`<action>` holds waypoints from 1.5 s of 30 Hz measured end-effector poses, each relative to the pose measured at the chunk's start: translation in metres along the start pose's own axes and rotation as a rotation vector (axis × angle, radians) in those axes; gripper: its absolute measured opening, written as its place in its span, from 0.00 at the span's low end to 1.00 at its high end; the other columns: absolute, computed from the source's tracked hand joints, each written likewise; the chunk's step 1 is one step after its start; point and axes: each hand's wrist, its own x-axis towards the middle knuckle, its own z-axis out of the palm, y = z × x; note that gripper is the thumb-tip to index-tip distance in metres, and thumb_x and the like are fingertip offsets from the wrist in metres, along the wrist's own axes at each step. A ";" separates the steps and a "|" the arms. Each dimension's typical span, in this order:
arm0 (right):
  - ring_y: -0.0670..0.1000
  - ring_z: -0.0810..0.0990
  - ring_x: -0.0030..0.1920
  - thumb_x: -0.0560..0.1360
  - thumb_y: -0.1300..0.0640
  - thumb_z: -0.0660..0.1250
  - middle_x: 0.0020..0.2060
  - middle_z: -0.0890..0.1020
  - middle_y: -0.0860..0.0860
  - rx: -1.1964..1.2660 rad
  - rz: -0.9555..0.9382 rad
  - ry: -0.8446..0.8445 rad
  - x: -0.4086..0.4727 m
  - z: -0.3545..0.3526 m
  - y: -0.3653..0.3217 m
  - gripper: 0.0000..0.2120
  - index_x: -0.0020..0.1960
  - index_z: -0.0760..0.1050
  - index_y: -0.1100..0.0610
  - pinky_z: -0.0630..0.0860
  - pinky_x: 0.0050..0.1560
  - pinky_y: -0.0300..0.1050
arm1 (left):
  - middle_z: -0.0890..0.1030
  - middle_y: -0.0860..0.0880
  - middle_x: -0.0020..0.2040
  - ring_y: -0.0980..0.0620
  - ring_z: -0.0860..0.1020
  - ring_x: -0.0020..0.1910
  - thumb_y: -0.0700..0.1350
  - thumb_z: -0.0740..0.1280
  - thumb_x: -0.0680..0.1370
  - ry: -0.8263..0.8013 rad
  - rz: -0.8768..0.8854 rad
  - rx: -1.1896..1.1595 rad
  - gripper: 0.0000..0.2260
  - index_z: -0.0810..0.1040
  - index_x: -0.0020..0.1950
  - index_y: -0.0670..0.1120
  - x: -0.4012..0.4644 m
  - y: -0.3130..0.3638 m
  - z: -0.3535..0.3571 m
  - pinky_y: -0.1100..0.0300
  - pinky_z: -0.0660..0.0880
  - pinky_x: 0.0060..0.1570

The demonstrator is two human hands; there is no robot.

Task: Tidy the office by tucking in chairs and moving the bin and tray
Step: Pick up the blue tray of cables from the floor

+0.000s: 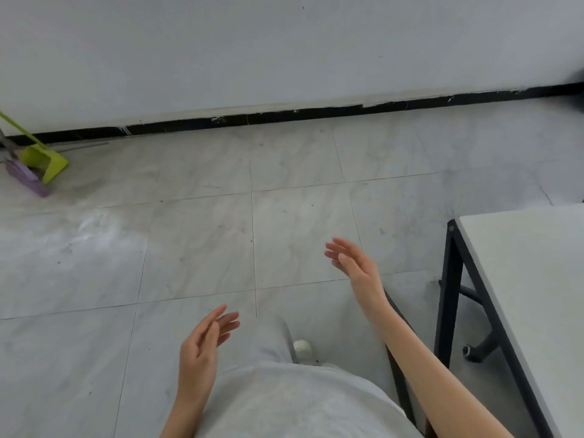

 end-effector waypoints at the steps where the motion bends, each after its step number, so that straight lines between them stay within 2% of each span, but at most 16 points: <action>1: 0.45 0.80 0.52 0.79 0.68 0.55 0.53 0.80 0.49 0.001 -0.020 0.001 0.029 0.000 -0.011 0.15 0.56 0.74 0.52 0.75 0.58 0.40 | 0.85 0.56 0.45 0.56 0.83 0.45 0.34 0.53 0.80 0.010 -0.002 -0.001 0.15 0.77 0.55 0.47 0.023 0.007 0.009 0.68 0.78 0.44; 5: 0.46 0.80 0.54 0.78 0.68 0.56 0.54 0.81 0.49 0.021 -0.055 0.069 0.132 -0.010 -0.031 0.17 0.55 0.75 0.50 0.75 0.58 0.41 | 0.85 0.58 0.45 0.57 0.82 0.46 0.35 0.53 0.81 0.009 0.000 -0.006 0.14 0.76 0.56 0.46 0.128 0.034 0.053 0.69 0.77 0.44; 7: 0.47 0.80 0.55 0.78 0.68 0.56 0.55 0.81 0.50 0.022 -0.032 0.129 0.179 -0.022 -0.031 0.17 0.55 0.76 0.50 0.74 0.58 0.42 | 0.85 0.55 0.46 0.58 0.82 0.46 0.35 0.53 0.81 -0.041 0.028 0.019 0.14 0.76 0.58 0.44 0.193 0.051 0.082 0.69 0.77 0.44; 9: 0.49 0.80 0.56 0.78 0.68 0.56 0.55 0.81 0.50 0.024 0.010 0.208 0.218 -0.037 -0.030 0.17 0.55 0.76 0.50 0.74 0.59 0.43 | 0.83 0.52 0.49 0.59 0.82 0.45 0.34 0.53 0.81 -0.125 0.051 0.041 0.14 0.76 0.58 0.44 0.259 0.077 0.115 0.69 0.76 0.44; 11: 0.52 0.80 0.55 0.78 0.69 0.56 0.54 0.81 0.51 0.067 0.041 0.338 0.250 -0.052 -0.033 0.16 0.55 0.76 0.52 0.75 0.59 0.45 | 0.83 0.54 0.48 0.60 0.82 0.45 0.34 0.53 0.81 -0.226 0.094 0.083 0.15 0.76 0.56 0.48 0.324 0.112 0.151 0.69 0.76 0.44; 13: 0.49 0.81 0.53 0.78 0.69 0.55 0.55 0.81 0.54 0.119 0.050 0.456 0.275 -0.070 -0.045 0.14 0.57 0.75 0.56 0.76 0.56 0.40 | 0.85 0.58 0.45 0.59 0.82 0.46 0.34 0.53 0.81 -0.337 0.147 0.133 0.16 0.76 0.55 0.51 0.387 0.151 0.193 0.69 0.76 0.45; 15: 0.44 0.82 0.50 0.78 0.69 0.55 0.54 0.80 0.55 0.178 0.061 0.553 0.298 -0.087 -0.059 0.14 0.58 0.74 0.60 0.76 0.52 0.34 | 0.84 0.62 0.45 0.59 0.82 0.46 0.34 0.53 0.81 -0.445 0.199 0.185 0.16 0.76 0.56 0.50 0.442 0.188 0.237 0.68 0.76 0.45; 19: 0.45 0.81 0.51 0.78 0.69 0.55 0.53 0.81 0.53 0.268 0.047 0.754 0.344 -0.125 -0.079 0.13 0.59 0.74 0.63 0.76 0.53 0.34 | 0.84 0.58 0.45 0.60 0.81 0.46 0.35 0.53 0.81 -0.641 0.292 0.262 0.14 0.75 0.58 0.47 0.528 0.254 0.347 0.66 0.76 0.47; 22: 0.48 0.81 0.52 0.78 0.68 0.55 0.53 0.81 0.53 0.322 0.050 0.864 0.390 -0.160 -0.084 0.13 0.58 0.74 0.62 0.76 0.53 0.35 | 0.83 0.57 0.46 0.60 0.81 0.46 0.35 0.53 0.81 -0.750 0.328 0.274 0.14 0.75 0.59 0.45 0.570 0.283 0.436 0.65 0.76 0.48; 24: 0.49 0.81 0.52 0.78 0.68 0.55 0.53 0.81 0.53 0.341 0.058 0.901 0.430 -0.193 -0.087 0.13 0.57 0.75 0.61 0.77 0.51 0.34 | 0.84 0.58 0.45 0.59 0.81 0.46 0.34 0.53 0.81 -0.792 0.328 0.270 0.15 0.75 0.58 0.47 0.592 0.292 0.494 0.66 0.77 0.47; 27: 0.49 0.81 0.51 0.78 0.69 0.55 0.52 0.81 0.55 0.351 0.052 0.921 0.499 -0.260 -0.104 0.13 0.56 0.75 0.60 0.77 0.49 0.34 | 0.84 0.53 0.46 0.58 0.82 0.45 0.34 0.53 0.81 -0.833 0.281 0.280 0.16 0.76 0.56 0.50 0.612 0.300 0.575 0.66 0.77 0.47; 30: 0.43 0.82 0.46 0.78 0.70 0.54 0.50 0.81 0.53 0.355 0.011 0.946 0.561 -0.336 -0.142 0.13 0.57 0.74 0.61 0.77 0.49 0.34 | 0.85 0.52 0.45 0.55 0.82 0.44 0.34 0.53 0.81 -0.855 0.214 0.283 0.15 0.76 0.57 0.48 0.622 0.308 0.636 0.66 0.77 0.46; 34: 0.44 0.82 0.47 0.78 0.69 0.55 0.49 0.82 0.50 0.349 -0.059 0.988 0.629 -0.434 -0.203 0.15 0.53 0.76 0.55 0.76 0.52 0.37 | 0.84 0.52 0.47 0.53 0.82 0.45 0.35 0.54 0.81 -0.865 0.146 0.343 0.15 0.77 0.57 0.47 0.650 0.325 0.704 0.67 0.77 0.45; 38: 0.44 0.82 0.47 0.78 0.69 0.54 0.50 0.81 0.51 0.340 -0.113 1.039 0.682 -0.527 -0.238 0.16 0.52 0.76 0.54 0.76 0.52 0.36 | 0.84 0.48 0.47 0.55 0.82 0.44 0.34 0.54 0.80 -0.893 0.128 0.370 0.15 0.77 0.57 0.46 0.678 0.346 0.788 0.69 0.77 0.43; 42: 0.45 0.82 0.48 0.78 0.69 0.55 0.50 0.81 0.52 0.355 -0.115 1.132 0.728 -0.616 -0.245 0.15 0.52 0.76 0.54 0.76 0.52 0.37 | 0.85 0.49 0.45 0.54 0.82 0.44 0.34 0.54 0.80 -0.981 0.174 0.411 0.15 0.77 0.55 0.49 0.708 0.368 0.913 0.68 0.78 0.43; 45: 0.45 0.82 0.47 0.78 0.68 0.55 0.50 0.81 0.53 0.385 -0.072 1.211 0.754 -0.672 -0.245 0.15 0.52 0.76 0.54 0.76 0.52 0.38 | 0.84 0.55 0.47 0.55 0.82 0.44 0.35 0.54 0.80 -1.100 0.231 0.439 0.16 0.77 0.54 0.51 0.721 0.390 1.016 0.67 0.78 0.45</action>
